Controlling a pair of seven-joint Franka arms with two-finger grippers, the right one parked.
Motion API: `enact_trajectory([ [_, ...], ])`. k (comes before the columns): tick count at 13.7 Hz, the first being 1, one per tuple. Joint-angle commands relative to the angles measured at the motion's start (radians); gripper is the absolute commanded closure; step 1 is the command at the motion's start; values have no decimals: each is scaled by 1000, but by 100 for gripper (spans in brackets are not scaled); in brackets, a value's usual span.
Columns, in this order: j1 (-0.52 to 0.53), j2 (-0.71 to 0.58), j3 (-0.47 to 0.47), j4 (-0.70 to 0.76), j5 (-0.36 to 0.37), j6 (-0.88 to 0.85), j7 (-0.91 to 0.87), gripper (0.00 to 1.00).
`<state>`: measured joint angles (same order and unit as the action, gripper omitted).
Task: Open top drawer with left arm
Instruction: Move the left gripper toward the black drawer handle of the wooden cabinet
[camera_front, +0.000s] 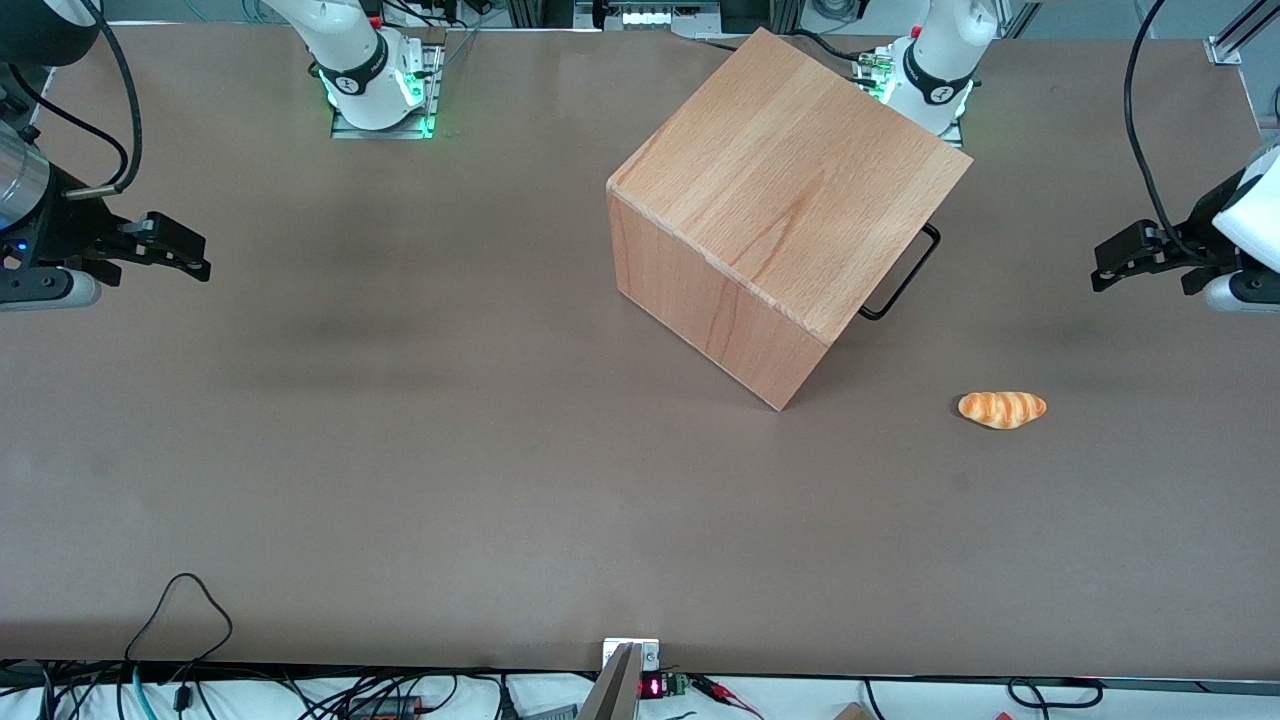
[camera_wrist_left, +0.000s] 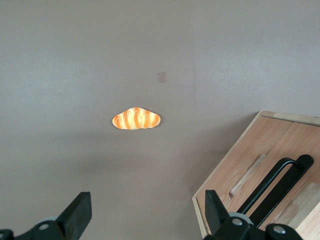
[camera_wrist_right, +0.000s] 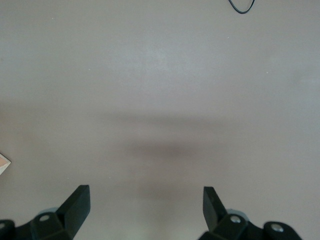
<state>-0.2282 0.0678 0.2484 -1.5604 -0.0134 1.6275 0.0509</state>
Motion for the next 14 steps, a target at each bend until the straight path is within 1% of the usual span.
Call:
enact_trajectory([
  [1,-3,0,2,23,15,-35,23,0],
  [10,-3,9,3,17,3,-34,23,0],
  [12,-3,14,3,-12,-42,-28,24,0],
  [14,-3,23,3,-46,-57,-3,26,0],
])
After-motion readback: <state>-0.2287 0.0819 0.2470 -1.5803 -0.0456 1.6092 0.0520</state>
